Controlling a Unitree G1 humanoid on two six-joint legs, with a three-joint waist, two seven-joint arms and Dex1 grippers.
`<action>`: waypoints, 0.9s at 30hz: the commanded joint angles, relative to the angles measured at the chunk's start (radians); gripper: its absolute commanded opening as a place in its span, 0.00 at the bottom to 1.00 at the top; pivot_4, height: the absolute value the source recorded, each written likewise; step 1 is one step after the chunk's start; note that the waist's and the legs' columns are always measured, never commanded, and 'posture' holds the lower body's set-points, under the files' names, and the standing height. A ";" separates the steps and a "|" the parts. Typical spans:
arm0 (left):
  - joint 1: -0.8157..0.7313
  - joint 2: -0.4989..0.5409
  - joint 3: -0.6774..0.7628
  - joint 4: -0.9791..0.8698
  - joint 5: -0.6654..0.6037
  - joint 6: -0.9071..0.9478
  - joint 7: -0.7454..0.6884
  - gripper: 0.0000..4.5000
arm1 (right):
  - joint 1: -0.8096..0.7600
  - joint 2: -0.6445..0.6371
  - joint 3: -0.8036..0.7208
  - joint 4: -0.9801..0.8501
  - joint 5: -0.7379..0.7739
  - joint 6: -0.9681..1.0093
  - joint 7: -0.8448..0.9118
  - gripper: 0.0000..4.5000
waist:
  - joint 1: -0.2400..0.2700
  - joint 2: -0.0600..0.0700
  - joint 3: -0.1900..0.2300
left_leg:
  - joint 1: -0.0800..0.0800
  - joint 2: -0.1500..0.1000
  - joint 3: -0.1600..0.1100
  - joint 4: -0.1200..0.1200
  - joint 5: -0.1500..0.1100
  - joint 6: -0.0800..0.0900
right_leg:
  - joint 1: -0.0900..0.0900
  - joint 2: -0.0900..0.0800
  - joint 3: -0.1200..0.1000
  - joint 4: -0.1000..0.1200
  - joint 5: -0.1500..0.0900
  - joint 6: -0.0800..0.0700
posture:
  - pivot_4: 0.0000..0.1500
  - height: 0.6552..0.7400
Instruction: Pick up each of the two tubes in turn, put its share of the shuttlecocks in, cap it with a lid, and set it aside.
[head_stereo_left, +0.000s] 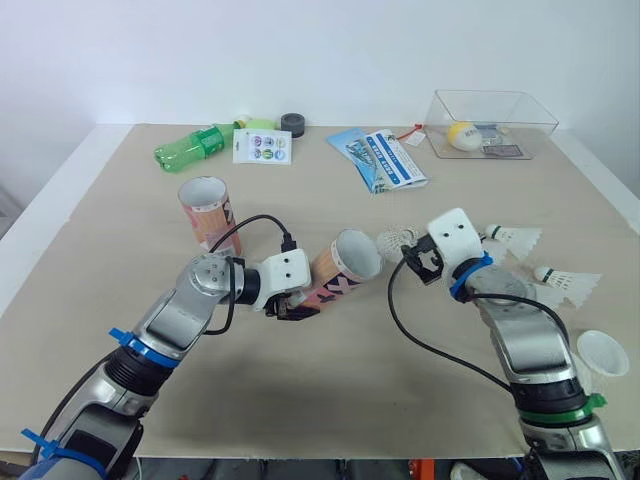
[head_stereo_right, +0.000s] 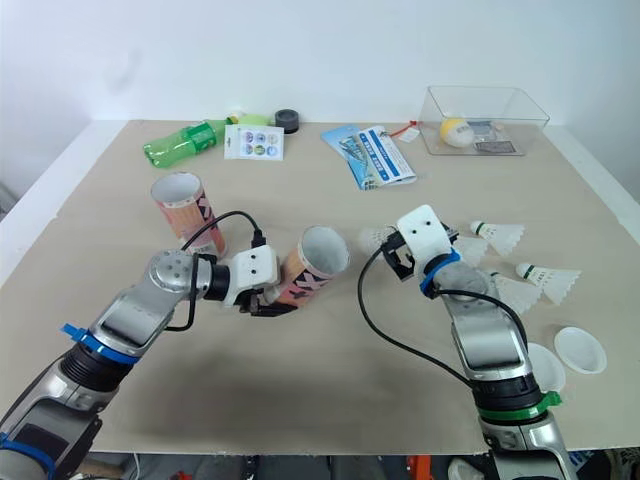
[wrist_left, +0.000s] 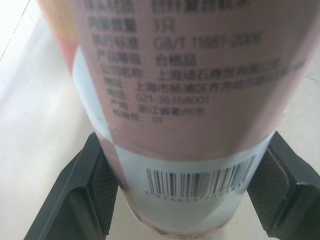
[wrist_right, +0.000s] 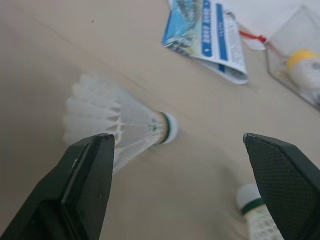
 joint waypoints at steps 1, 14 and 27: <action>-0.001 -0.006 -0.032 0.017 0.000 0.002 -0.017 0.66 | 0.015 -0.025 -0.048 -0.047 -0.010 -0.005 0.000 0.98 | 0.001 0.000 0.000 | 0.000 0.000 0.000 0.000 0.000 0.000 | 0.000 0.000 0.000 0.000 0.000 0.000 | 1.00 1.00; 0.001 -0.003 -0.035 0.014 0.001 0.004 -0.021 0.66 | 0.050 -0.072 -0.088 -0.013 -0.027 -0.031 -0.003 0.98 | 0.001 0.000 0.000 | 0.000 0.000 0.000 0.000 0.000 0.000 | 0.000 0.000 0.000 0.000 0.000 0.000 | 1.00 1.00; 0.004 0.003 -0.037 0.011 0.001 0.006 -0.024 0.66 | 0.068 -0.105 -0.125 0.042 -0.036 -0.098 0.003 0.98 | 0.001 0.000 0.000 | 0.000 0.000 0.000 0.000 0.000 0.000 | 0.000 0.000 0.000 -0.001 0.000 0.000 | 1.00 1.00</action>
